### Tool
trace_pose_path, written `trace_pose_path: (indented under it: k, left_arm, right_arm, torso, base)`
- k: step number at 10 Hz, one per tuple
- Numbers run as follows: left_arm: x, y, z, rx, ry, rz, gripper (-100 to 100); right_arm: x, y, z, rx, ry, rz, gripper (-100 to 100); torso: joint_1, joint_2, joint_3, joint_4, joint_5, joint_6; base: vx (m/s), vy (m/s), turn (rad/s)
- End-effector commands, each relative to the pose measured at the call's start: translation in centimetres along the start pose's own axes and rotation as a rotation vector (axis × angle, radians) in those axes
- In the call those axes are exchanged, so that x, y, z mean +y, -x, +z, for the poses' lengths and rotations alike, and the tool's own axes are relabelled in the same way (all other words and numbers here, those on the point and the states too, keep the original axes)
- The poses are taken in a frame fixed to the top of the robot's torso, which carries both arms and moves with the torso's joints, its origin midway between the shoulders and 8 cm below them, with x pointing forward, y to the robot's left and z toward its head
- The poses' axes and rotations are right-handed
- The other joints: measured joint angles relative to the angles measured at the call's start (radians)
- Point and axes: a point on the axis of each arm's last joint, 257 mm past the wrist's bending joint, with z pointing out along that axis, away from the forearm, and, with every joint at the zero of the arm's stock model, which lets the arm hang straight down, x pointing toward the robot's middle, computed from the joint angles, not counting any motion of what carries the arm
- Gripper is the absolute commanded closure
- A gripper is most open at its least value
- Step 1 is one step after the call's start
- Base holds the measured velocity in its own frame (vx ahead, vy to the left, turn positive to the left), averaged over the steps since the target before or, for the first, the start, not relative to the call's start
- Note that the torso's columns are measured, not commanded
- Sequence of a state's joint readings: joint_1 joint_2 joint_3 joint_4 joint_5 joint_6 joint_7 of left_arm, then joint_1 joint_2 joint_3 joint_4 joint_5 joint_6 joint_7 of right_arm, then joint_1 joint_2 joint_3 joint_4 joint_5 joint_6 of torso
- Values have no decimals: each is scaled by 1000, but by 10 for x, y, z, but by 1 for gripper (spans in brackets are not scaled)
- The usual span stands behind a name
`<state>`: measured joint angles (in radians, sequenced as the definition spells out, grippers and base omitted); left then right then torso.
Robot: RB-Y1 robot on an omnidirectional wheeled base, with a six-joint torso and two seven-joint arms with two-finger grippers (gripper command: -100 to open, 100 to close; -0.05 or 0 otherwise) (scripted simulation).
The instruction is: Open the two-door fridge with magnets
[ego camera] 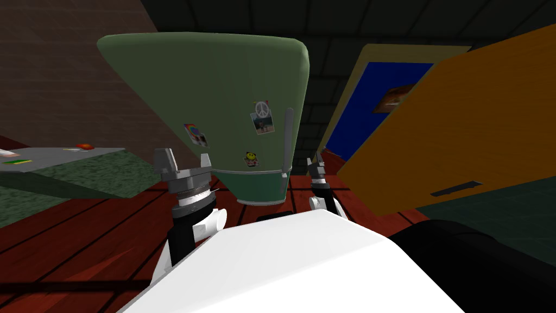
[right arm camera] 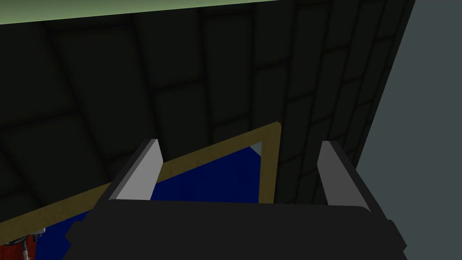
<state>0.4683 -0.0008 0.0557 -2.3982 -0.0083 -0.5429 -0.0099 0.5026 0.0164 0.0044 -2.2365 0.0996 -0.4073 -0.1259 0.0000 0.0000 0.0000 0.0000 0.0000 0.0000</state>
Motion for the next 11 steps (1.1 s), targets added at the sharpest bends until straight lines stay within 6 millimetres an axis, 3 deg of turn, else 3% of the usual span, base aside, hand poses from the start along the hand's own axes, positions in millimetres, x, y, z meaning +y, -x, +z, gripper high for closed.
trace_pose_path:
  k: [1,9,10,11]
  left_arm:
    - [0,0,0,0,0,0,0]
    - [0,0,0,0,0,0,0]
    - [3,-6,-1,39,2,8,-100]
    - [7,-10,-2,64,5,14,-100]
  right_arm:
    - [0,0,0,0,0,0,0]
    - [0,0,0,0,0,0,0]
    - [0,0,0,0,0,0,0]
    - [0,0,0,0,0,0,0]
  torso:
    - [0,40,-82,41,0,0]
    - [0,618,-1234,617,0,0]
    - [0,691,-1382,691,0,0]
    - [-1,725,-1451,724,0,0]
  base:
    - [0,0,0]
    - [0,0,0]
    - [6,-19,-7]
    - [1,-41,-12]
